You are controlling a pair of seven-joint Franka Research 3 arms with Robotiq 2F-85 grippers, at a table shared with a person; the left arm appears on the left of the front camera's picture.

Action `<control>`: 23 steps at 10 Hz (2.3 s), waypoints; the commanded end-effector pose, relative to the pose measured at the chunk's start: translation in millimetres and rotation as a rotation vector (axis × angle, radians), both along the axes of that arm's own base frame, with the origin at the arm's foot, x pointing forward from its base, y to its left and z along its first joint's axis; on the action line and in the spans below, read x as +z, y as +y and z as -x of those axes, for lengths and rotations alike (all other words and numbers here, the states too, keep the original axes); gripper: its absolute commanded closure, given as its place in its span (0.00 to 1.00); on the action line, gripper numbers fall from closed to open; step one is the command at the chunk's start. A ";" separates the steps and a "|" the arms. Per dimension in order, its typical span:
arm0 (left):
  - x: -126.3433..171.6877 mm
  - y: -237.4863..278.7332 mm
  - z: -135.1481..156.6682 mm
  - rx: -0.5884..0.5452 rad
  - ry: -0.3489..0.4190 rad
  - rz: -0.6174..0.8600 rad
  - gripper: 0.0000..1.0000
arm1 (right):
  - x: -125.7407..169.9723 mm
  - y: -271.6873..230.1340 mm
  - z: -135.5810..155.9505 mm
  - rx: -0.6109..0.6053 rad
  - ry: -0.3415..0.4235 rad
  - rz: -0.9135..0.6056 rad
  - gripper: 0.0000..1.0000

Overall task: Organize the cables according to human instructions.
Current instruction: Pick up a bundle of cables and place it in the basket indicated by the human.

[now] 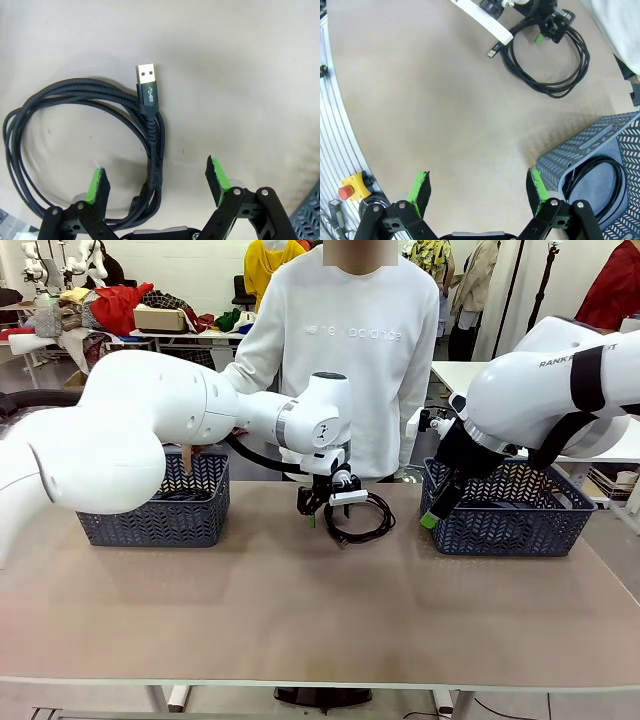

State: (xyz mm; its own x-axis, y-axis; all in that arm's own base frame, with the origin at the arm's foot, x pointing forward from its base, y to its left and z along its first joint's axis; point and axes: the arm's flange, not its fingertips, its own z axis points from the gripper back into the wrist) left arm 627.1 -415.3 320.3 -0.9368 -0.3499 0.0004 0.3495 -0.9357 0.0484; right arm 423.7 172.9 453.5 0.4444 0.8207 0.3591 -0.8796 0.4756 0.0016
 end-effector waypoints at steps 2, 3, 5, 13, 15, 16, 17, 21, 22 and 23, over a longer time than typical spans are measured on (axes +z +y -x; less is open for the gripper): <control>0.0 -0.7 -4.2 -0.033 -0.015 0.006 0.00 | 0.4 0.7 1.0 -0.007 -0.001 -0.002 0.00; -0.4 -0.8 -4.1 -0.035 -0.011 0.005 0.00 | 0.4 0.7 1.0 -0.007 -0.001 -0.002 0.00; -2.4 -2.1 -4.4 -0.036 -0.007 0.013 0.00 | 0.4 0.7 1.0 -0.007 -0.001 -0.002 0.00; -5.5 -1.0 -2.2 -0.036 -0.014 0.020 0.36 | 0.4 0.7 1.0 -0.007 -0.001 -0.002 0.00; -5.8 0.3 -1.6 -0.035 -0.018 0.020 0.55 | 0.4 0.7 1.0 -0.007 -0.001 -0.002 0.00; -5.9 0.8 -1.2 -0.036 -0.018 0.018 0.65 | 0.4 0.7 1.0 -0.007 -0.001 -0.002 0.00; -3.0 0.5 -0.9 -0.036 -0.022 0.013 0.75 | 0.4 0.7 1.0 -0.007 -0.001 -0.002 0.00; 9.1 1.8 2.4 -0.035 -0.025 -0.002 1.00 | 0.4 0.7 1.0 -0.007 -0.001 -0.002 0.00; 15.7 2.7 5.4 -0.030 -0.029 -0.003 1.00 | 0.4 0.7 1.0 -0.007 -0.001 -0.002 0.00; 23.4 4.8 8.4 -0.018 -0.033 -0.013 1.00 | 0.4 0.7 1.0 -0.007 -0.001 -0.002 0.00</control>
State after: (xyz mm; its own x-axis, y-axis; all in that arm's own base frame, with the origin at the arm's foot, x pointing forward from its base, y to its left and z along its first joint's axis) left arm 627.2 -417.2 333.6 -0.9421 -0.3346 -0.0199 0.3325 -0.9404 0.0706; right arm 423.7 172.9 453.4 0.4444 0.8207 0.3591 -0.8796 0.4756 0.0017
